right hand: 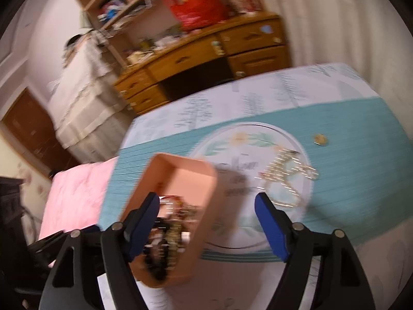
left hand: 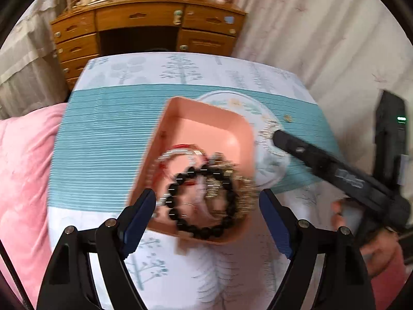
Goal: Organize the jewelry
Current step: 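Carry the ring and flower charm over the pink tray and open both tools, then grasp the pearl necklace with the left tool while the right tool grasps the gold coin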
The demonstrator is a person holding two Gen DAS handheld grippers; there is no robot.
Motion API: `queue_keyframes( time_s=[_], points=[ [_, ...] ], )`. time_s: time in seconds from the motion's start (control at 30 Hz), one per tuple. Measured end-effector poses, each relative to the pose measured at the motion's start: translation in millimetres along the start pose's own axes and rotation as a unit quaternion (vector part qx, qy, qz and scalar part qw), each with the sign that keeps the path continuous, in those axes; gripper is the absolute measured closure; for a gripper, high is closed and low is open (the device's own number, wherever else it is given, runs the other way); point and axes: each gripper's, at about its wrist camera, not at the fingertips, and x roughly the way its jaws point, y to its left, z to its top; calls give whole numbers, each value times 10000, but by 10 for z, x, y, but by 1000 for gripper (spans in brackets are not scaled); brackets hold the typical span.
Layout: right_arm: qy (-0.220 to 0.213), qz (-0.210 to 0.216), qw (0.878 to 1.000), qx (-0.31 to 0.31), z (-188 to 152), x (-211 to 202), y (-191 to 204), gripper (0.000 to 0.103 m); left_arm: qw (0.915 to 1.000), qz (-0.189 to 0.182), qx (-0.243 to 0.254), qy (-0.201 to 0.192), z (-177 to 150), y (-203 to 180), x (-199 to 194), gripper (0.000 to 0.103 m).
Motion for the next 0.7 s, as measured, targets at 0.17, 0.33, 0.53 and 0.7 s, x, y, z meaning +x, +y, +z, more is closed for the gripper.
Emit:
queue_keyframes(
  time_s=[0.17,0.33,0.53,0.7],
  points=[
    [-14,-548,9984,166,8,1,-354,26,9989,-328,283,149,32,-366,31,18],
    [56,-998,9948,-172,90,-20,-618,26,9969,-491,576,196,100,-800,144,12],
    [-19,-1324,9811,-1410,245,-38,-791,26,9977,-117,653,148,170,-1188,421,12],
    [-82,-1245,9657,-2276,393,34,-919,26,9988,230,429,-8,247,-1402,690,12]
  ],
)
